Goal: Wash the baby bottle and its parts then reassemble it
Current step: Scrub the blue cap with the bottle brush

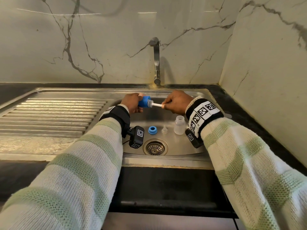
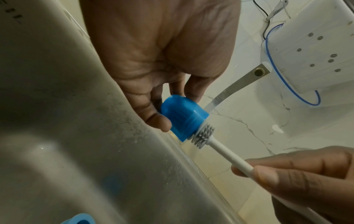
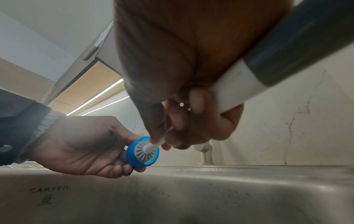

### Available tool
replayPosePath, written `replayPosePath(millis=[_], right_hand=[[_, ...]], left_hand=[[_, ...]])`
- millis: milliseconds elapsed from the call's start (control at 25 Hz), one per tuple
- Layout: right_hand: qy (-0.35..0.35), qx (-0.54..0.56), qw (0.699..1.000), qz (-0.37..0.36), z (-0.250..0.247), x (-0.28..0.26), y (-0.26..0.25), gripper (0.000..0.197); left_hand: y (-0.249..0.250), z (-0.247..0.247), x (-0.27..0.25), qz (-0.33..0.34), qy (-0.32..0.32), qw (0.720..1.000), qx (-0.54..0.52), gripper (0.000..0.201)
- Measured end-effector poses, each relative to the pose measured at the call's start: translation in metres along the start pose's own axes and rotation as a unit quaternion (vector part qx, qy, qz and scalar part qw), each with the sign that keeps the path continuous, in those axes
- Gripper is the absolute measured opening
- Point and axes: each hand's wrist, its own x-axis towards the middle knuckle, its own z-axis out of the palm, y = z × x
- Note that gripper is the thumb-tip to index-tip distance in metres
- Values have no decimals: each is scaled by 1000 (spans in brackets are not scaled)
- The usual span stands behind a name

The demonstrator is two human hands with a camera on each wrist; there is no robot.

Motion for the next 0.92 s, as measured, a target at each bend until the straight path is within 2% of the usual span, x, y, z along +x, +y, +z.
replayPosePath(millis=[240, 440, 640, 920], right_hand=[[46, -27, 999, 11, 3, 5, -5, 23], [22, -3, 1000, -21, 2, 0, -2, 24], [-12, 14, 1000, 7, 0, -3, 1, 22], [31, -27, 999, 20, 1, 5, -1, 22]], left_hand=[[5, 3, 0, 1, 23, 999, -43, 43], [1, 2, -1, -19, 19, 999, -39, 44], [-1, 2, -2, -12, -4, 1000, -9, 38], [1, 3, -1, -9, 3, 1000, -18, 37]])
